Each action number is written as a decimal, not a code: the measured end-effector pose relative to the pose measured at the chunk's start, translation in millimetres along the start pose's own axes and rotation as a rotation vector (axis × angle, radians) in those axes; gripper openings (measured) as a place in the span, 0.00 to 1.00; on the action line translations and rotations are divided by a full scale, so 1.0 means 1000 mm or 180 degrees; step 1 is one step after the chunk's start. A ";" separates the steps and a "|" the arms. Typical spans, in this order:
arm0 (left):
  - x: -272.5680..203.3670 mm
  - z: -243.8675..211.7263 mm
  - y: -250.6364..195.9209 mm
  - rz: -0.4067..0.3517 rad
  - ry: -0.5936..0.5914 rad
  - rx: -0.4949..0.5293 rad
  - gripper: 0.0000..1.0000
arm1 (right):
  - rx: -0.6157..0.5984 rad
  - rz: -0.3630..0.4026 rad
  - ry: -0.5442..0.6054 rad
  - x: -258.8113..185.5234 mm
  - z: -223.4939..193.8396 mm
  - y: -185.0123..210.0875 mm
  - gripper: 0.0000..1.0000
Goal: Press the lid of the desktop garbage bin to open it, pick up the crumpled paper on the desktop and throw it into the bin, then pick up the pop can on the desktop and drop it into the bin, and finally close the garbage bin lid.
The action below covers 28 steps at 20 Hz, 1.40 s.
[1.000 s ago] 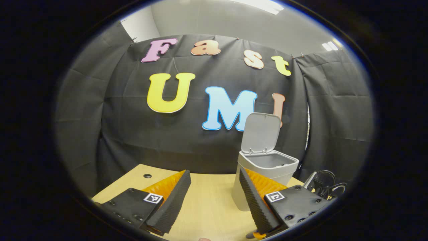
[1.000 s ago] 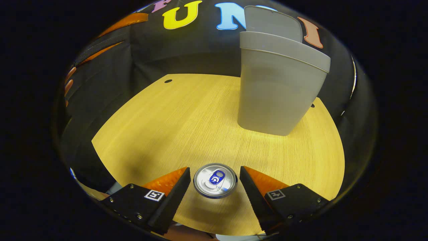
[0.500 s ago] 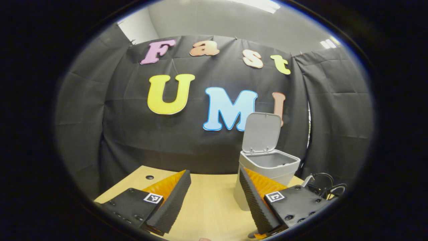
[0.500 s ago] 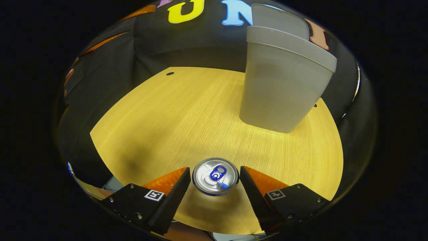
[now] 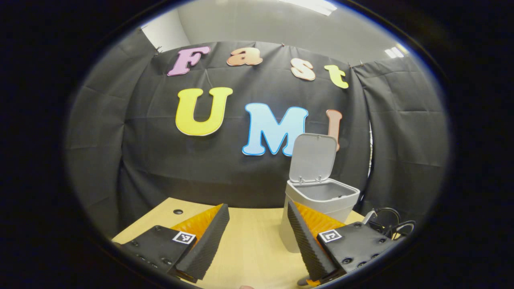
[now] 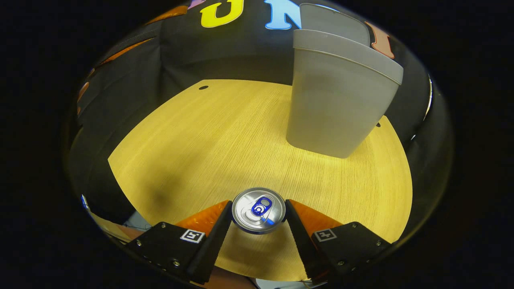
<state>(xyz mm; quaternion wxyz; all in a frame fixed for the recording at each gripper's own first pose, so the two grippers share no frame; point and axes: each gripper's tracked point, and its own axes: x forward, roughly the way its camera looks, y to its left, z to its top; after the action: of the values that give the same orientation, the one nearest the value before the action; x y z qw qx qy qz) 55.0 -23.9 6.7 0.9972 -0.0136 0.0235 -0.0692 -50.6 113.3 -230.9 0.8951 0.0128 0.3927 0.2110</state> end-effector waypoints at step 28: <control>-0.002 -0.001 -0.004 -0.0014 0.0010 0.0003 0.96 | 0.0736 0.0135 -0.1812 -0.125 0.161 -0.047 0.83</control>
<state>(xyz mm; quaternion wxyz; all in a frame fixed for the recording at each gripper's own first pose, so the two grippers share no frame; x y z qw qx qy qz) 52.1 -27.2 6.2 0.9970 -0.0131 0.0251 -0.0715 5.1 45.0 -40.8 0.9571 0.1814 0.1472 0.1716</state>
